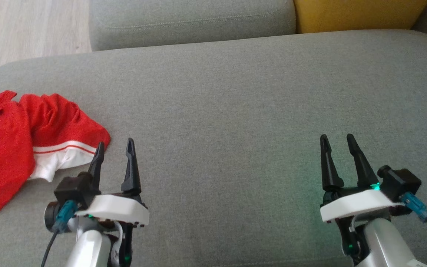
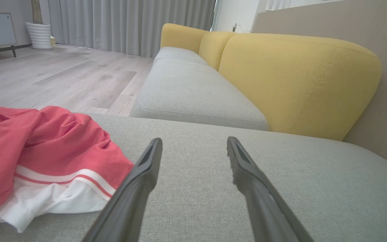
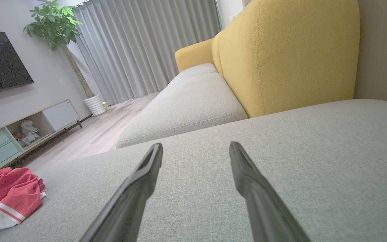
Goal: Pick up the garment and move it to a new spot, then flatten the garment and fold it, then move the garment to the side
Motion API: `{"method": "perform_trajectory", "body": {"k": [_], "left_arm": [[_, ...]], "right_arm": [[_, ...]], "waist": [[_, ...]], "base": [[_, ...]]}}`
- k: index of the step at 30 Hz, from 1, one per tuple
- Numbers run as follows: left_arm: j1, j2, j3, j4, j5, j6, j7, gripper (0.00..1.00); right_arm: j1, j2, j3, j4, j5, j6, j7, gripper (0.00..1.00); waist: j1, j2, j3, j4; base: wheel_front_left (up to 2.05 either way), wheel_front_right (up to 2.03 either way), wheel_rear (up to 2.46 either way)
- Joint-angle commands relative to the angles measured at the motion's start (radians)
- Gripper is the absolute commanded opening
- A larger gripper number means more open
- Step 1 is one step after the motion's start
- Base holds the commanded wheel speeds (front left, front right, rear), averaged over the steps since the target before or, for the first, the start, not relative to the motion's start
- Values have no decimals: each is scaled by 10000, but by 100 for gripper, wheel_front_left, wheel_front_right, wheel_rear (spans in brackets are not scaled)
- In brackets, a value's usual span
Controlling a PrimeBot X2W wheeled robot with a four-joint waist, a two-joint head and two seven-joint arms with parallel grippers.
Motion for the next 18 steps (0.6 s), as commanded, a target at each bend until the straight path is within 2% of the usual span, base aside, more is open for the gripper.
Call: {"method": "perform_trajectory", "body": {"k": [1, 18], "left_arm": [[-219, 16, 245, -230, -69, -4, -124, 100], [-180, 15, 279, -65, -250, 21, -124, 100]], "right_arm": [[-407, -57, 208, -226, -36, 21, -111, 100], [-300, -56, 258, -197, -190, 21, -111, 100]], "waist": [[0, -1, -30, -7], [0, -1, -166, 193]], "base": [[0, 0, 0], [0, 0, 0]]}}
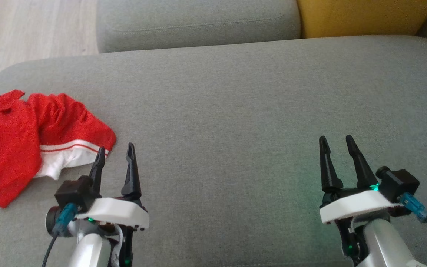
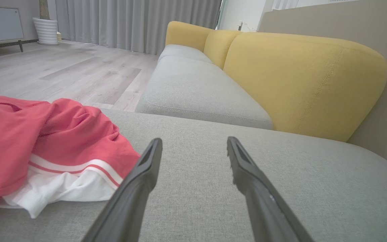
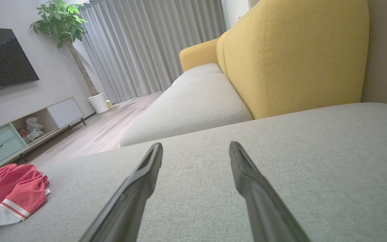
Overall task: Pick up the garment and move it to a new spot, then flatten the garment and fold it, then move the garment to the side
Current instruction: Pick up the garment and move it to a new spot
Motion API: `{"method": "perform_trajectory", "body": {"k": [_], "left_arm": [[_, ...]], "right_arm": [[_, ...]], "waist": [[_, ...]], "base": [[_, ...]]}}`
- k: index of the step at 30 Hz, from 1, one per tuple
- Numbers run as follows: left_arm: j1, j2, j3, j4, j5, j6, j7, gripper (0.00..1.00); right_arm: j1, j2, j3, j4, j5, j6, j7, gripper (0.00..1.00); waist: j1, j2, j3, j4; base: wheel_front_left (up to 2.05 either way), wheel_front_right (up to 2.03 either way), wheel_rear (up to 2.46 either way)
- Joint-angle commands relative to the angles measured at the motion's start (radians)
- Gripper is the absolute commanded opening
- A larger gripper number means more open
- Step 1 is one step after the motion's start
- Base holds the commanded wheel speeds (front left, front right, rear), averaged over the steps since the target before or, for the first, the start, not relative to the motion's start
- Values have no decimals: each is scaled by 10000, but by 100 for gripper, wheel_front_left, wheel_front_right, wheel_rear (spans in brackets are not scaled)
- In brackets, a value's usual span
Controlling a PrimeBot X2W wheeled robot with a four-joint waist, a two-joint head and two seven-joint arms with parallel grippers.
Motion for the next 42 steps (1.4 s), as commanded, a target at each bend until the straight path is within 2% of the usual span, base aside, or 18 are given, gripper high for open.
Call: {"method": "perform_trajectory", "body": {"k": [1, 14, 27, 42], "left_arm": [[-272, 17, 293, -263, -48, 6, -122, 100], [-184, 17, 327, -343, -6, 40, -122, 100], [48, 16, 576, -421, 118, 61, -122, 100], [187, 16, 659, -494, 28, 88, -122, 100]], "right_arm": [[-294, -56, 244, -315, -88, 21, -111, 100], [-174, -56, 402, -338, -13, 21, -111, 100], [-34, -56, 984, -305, 170, 21, -111, 100], [-26, -56, 1349, -316, 269, 21, -111, 100]], "waist": [[0, 0, -15, 89], [0, 0, -187, 1363], [0, 0, -455, 3158], [0, 0, -386, 4386]], "base": [[0, 0, 0], [0, 0, 0], [0, 0, 0], [0, 0, 0]]}}
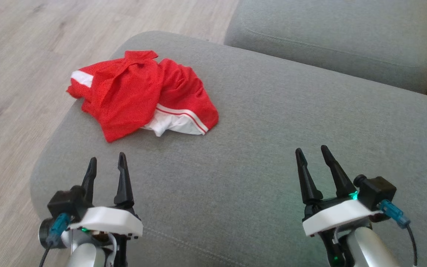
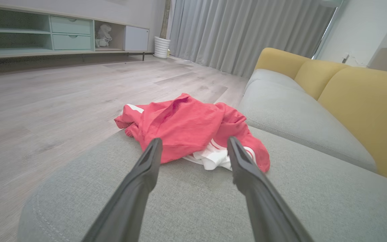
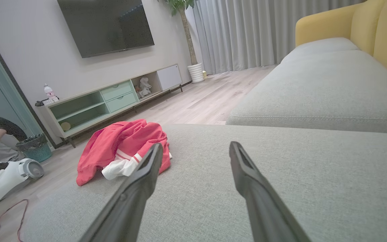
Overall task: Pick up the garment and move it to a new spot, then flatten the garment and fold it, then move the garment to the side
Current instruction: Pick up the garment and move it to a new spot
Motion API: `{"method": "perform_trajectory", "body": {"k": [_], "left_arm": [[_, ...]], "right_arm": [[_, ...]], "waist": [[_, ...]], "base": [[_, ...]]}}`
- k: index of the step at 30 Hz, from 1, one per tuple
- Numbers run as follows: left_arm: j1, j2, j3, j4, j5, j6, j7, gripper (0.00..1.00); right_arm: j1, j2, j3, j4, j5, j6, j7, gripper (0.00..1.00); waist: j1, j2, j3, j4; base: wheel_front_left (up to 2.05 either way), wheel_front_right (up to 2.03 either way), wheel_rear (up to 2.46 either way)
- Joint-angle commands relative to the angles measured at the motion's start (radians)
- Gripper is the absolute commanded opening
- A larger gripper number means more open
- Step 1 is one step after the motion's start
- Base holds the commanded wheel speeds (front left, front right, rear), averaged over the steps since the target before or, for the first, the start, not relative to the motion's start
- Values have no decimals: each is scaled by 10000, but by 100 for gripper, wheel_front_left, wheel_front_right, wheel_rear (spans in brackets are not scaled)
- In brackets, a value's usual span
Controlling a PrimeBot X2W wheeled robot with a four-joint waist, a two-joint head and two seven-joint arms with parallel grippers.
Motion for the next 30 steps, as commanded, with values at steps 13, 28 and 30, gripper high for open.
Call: {"method": "perform_trajectory", "body": {"k": [13, 28, 30], "left_arm": [[-212, 16, 470, -410, -165, 115, -124, 100], [-315, 16, 960, -542, -114, 66, -124, 100], [-412, 16, 1140, -541, -48, 13, -124, 100]], "right_arm": [[-240, -51, 258, -333, 164, 21, -111, 100], [-324, -51, 340, -363, 85, 21, -111, 100], [-370, -51, 298, -388, 2, 21, -111, 100]], "waist": [[0, 0, 127, 532], [0, 0, 401, 290], [0, 0, 579, 200]], "base": [[0, 0, 0], [0, 0, 0], [0, 0, 0]]}}
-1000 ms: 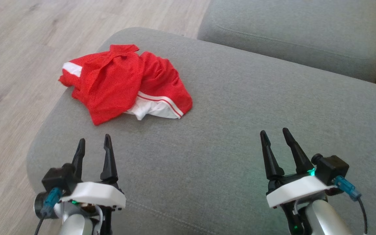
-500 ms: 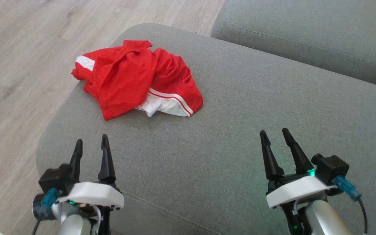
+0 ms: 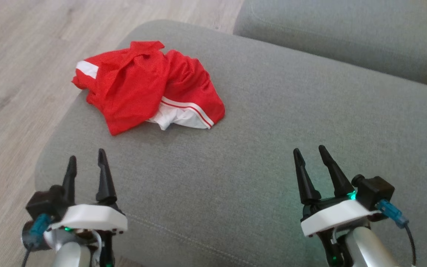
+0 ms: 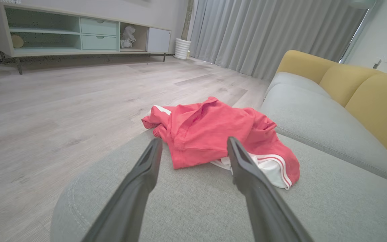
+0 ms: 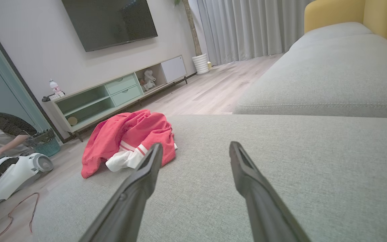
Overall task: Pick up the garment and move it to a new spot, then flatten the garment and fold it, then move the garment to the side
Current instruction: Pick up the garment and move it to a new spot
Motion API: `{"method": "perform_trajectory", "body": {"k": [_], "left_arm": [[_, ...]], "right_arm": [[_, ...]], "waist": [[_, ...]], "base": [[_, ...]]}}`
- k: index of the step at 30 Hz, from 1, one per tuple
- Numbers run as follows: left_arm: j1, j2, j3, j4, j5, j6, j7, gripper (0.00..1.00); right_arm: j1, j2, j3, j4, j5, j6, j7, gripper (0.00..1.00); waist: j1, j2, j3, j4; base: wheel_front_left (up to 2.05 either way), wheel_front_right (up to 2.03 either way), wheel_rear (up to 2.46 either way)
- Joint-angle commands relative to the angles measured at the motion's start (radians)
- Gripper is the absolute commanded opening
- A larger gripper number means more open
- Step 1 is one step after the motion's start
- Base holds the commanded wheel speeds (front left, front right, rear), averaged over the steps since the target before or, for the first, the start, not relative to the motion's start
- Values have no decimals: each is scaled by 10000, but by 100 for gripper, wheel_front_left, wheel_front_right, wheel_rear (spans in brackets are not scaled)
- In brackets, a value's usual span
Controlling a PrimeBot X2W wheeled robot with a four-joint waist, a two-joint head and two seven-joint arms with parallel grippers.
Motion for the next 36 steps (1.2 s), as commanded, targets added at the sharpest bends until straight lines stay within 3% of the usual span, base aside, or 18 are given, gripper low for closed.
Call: {"method": "perform_trajectory", "body": {"k": [1, 8, 13, 24, 36], "left_arm": [[-438, 18, 394, -338, 77, -39, -124, 100], [-1288, 65, 1242, 61, 590, -622, -124, 100], [-2331, 438, 1606, 1131, 839, -1153, -124, 100], [-5575, 1732, 1791, 4821, 905, -1306, 710, 100], [-7599, 2837, 1744, 7291, 1079, -1251, 843, 100]], "right_arm": [[-364, -51, 172, -365, -84, 21, -111, 100], [-630, -51, -299, -612, -561, 21, -111, 100], [-818, -51, -809, -902, -985, 21, -108, 100], [-1211, -51, -1483, -2035, -1513, 21, 392, 100], [-1336, -51, -1475, -2620, -1600, 21, 556, 100]], "waist": [[0, 0, 144, -91], [0, 0, 1113, -599], [0, 0, 1874, -1027], [0, 0, 3121, -1900], [0, 0, 4021, -2570]], "base": [[0, 0, 0], [0, 0, 0], [0, 0, 0], [0, 0, 0], [0, 0, 0]]}}
